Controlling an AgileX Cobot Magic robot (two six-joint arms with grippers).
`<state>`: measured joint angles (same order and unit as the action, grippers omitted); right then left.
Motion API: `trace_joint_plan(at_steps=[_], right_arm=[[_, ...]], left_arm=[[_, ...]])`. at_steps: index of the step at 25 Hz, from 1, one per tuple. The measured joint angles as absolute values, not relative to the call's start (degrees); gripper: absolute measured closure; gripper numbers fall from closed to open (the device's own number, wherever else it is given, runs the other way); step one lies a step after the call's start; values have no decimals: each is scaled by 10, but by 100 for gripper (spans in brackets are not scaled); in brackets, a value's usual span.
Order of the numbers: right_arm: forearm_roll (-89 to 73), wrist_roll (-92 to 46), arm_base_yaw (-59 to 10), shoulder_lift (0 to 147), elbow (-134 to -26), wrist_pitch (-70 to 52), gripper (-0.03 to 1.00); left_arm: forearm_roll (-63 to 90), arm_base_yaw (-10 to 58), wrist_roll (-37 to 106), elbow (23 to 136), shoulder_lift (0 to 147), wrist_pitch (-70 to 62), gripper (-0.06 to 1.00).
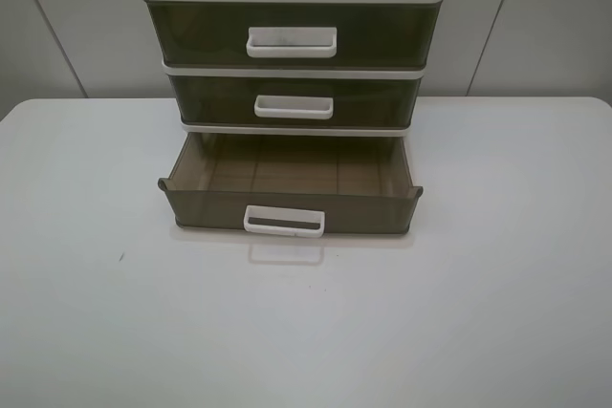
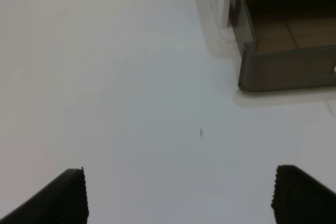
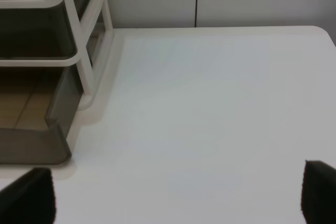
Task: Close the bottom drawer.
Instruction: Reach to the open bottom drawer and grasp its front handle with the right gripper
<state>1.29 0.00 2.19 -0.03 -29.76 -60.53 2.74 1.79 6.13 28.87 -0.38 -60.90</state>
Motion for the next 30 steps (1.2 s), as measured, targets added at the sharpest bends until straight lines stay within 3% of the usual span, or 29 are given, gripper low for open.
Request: trace_joint_plan(at_steps=[30], right_arm=[[13,0,22,0,-298,-605,15]], left_arm=[[27,18,61,289,-4,-609,23]])
